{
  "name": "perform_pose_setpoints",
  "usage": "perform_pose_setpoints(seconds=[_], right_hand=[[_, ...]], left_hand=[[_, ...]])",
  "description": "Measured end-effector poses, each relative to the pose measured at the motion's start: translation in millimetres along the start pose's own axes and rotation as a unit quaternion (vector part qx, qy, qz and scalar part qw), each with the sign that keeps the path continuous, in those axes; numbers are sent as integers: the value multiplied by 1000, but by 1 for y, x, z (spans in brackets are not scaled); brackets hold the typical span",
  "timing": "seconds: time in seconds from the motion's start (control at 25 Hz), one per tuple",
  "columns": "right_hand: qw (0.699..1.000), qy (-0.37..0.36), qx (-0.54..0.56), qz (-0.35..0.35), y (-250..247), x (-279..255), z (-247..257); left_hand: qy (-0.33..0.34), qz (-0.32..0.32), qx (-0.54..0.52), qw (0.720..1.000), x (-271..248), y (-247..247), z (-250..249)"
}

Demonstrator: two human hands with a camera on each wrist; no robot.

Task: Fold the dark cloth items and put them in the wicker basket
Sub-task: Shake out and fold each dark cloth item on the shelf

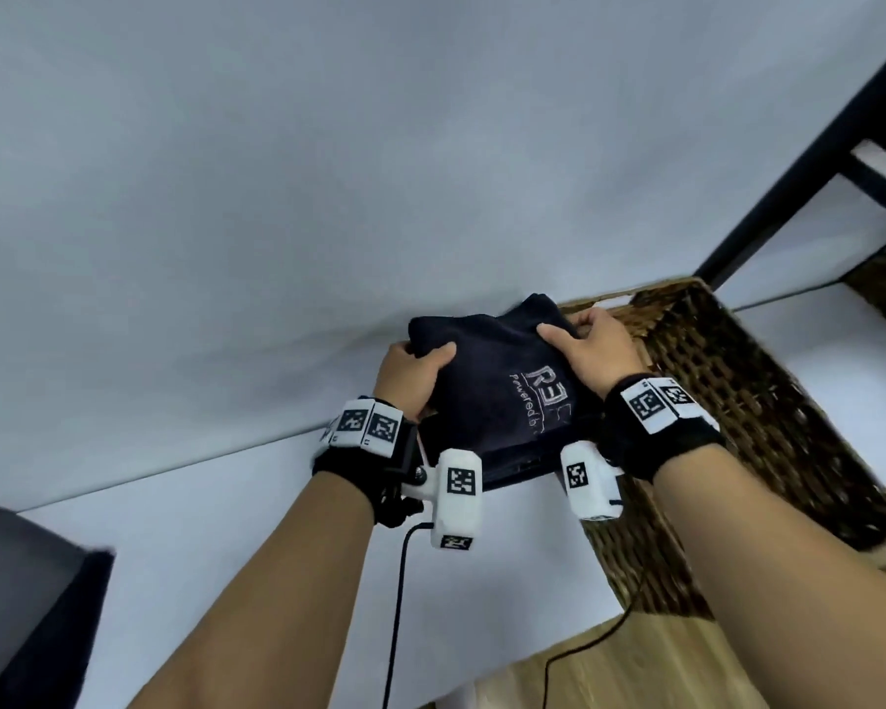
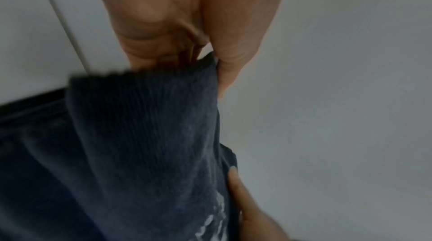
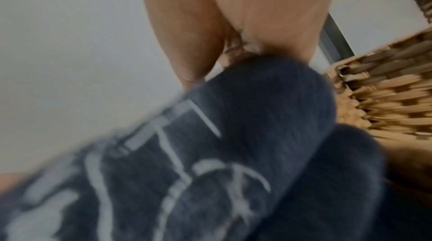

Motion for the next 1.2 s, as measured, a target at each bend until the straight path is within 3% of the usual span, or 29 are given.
perform_pose_setpoints(seconds=[0.08,0.16,0.24,0.28,0.36,0.4,0.48,0.56,0.64,0.72,0.84,0.96,1.12,1.2], right_hand=[[998,19,-51,15,5,10,-16],[998,2,-65,-10,-2,8,-18],[990,-88,-87,-59,-11,-2,0],[979,-166,-93,-73,-11,-12,14],[945,-305,-119,-25,11,-36,30],[930,-331,-156,22,27,-44,28],[916,-311,-238,90,50,-42,9],[923,-269,-254,103,51,-34,3],[939,-269,-199,80,50,-40,18],[944,-298,-130,65,62,-65,49],[938,-315,-48,137,123,-121,90],[923,-286,-27,258,215,-182,109],[891,-230,-67,386,341,-261,105],[873,-199,-89,436,393,-292,94]], left_hand=[[35,-10,148,988,8,2,6],[86,-24,281,955,4,2,8],[150,-73,392,905,-8,2,2],[188,-90,455,866,-14,7,-4],[227,-65,548,802,-16,25,-3],[215,-38,577,787,-13,32,4],[178,-5,611,771,-7,39,19],[175,0,617,767,-9,42,22],[201,-24,587,784,-16,31,13],[231,-81,535,809,-29,1,-1],[212,-126,504,828,-53,-69,1],[119,-153,515,835,-82,-170,37],[-41,-197,532,823,-134,-307,125],[-110,-206,538,810,-156,-352,166]])
Point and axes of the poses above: each hand's wrist, its own x-axis towards the middle knuckle, its own y-axis out of the palm, z = x × y, the point moved 7 cm from there along x, towards the middle knuckle, and after that the axes turned 9 degrees about x, right-handed, at the moved point
